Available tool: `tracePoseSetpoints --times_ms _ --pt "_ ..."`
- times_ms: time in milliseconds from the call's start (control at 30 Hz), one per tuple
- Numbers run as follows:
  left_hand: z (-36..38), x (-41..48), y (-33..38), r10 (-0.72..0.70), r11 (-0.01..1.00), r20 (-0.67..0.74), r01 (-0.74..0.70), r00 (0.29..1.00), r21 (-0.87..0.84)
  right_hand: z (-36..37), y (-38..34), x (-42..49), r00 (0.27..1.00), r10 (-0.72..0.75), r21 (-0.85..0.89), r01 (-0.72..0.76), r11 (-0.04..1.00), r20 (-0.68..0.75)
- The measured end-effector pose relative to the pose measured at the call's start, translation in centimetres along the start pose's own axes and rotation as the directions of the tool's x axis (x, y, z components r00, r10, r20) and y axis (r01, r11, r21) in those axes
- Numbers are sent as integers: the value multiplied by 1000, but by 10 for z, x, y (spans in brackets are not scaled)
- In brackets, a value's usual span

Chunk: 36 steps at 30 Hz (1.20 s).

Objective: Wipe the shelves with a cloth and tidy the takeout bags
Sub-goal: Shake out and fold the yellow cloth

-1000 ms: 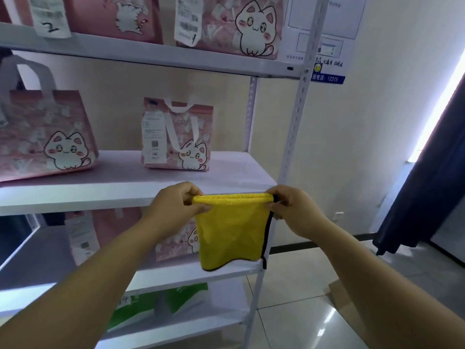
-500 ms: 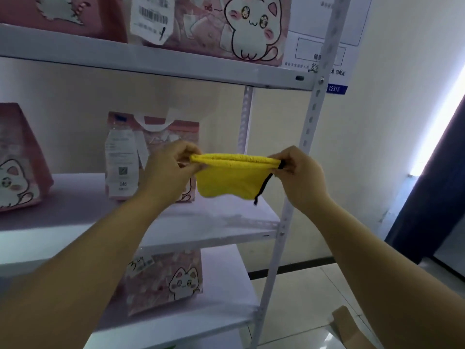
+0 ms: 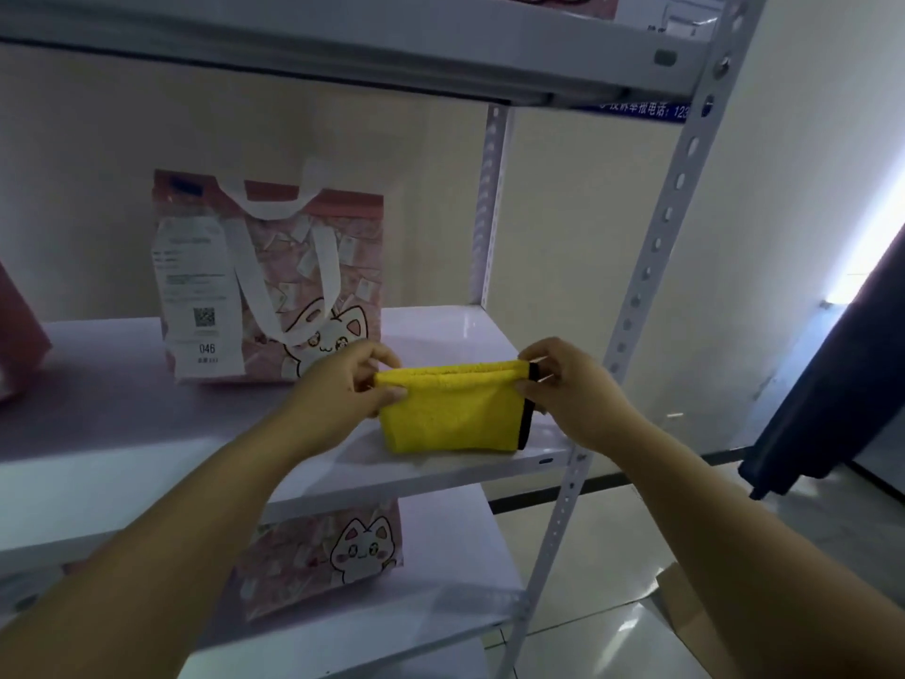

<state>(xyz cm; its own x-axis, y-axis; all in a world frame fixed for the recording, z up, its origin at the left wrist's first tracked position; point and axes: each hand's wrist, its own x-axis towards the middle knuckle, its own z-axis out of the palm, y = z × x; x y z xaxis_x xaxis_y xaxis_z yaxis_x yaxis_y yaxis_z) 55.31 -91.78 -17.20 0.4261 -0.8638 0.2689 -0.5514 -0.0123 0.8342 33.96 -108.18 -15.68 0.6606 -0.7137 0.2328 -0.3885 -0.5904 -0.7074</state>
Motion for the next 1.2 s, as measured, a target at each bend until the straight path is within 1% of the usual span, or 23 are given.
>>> tracePoseSetpoints --times_ms 67,167,300,367,433,500,533,567,600,667,700,733,767,833,933,1000,1067,1133,1167,1200 --pt "2 16 -1 -12 998 -46 14 999 55 5 -1 11 998 58 -12 -58 998 -40" --pt "9 37 -8 -17 984 -65 29 998 177 12 3 27 992 111 -134 -118 984 -59" --pt "19 56 -23 -45 930 23 33 999 365 22 10 42 986 166 -285 -162 945 -8" --pt "22 59 -29 -56 888 46 28 997 459 27 9 45 976 213 -391 -183 902 36" --pt "25 59 -33 -27 890 12 19 1000 456 33 10 46 978 199 -471 -144 871 69" --pt "26 55 -32 48 906 -48 -23 998 423 35 8 44 991 77 -457 -20 889 107" --pt "25 53 -31 90 911 -54 -60 994 409 35 7 43 989 6 -428 57 902 145" --pt "23 50 -30 116 916 -25 -97 993 388 34 6 43 978 -43 -407 125 905 205" --pt "21 46 -29 121 924 42 -128 992 361 34 5 43 958 -59 -403 174 898 280" --pt "17 40 -28 85 918 240 -169 967 358 36 5 44 911 -18 -423 209 882 412" --pt "15 38 -28 59 901 319 -188 946 391 36 6 44 896 10 -435 205 877 443" --pt "14 38 -28 40 882 361 -203 932 426 36 7 44 892 29 -442 195 876 451" --pt "14 38 -28 33 867 374 -212 927 451 36 8 43 897 38 -443 181 878 441" --pt "16 41 -27 46 842 368 -234 929 486 37 10 39 910 51 -460 160 873 412" --pt "23 50 -24 95 793 310 -260 946 551 38 9 27 931 93 -572 136 809 353" --pt "29 56 -22 105 797 221 -215 970 564 39 4 16 933 138 -663 128 738 334" --pt "35 59 -21 91 822 139 -153 986 549 43 2 4 930 154 -724 148 674 334" --pt "40 58 -22 81 848 92 -117 992 517 48 0 -7 954 121 -721 120 682 273" --pt "43 57 -23 80 862 73 -106 994 496 51 0 -11 970 59 -706 131 696 237" --pt "44 56 -25 81 878 50 -95 995 469 54 1 -15 975 -22 -690 172 703 220"
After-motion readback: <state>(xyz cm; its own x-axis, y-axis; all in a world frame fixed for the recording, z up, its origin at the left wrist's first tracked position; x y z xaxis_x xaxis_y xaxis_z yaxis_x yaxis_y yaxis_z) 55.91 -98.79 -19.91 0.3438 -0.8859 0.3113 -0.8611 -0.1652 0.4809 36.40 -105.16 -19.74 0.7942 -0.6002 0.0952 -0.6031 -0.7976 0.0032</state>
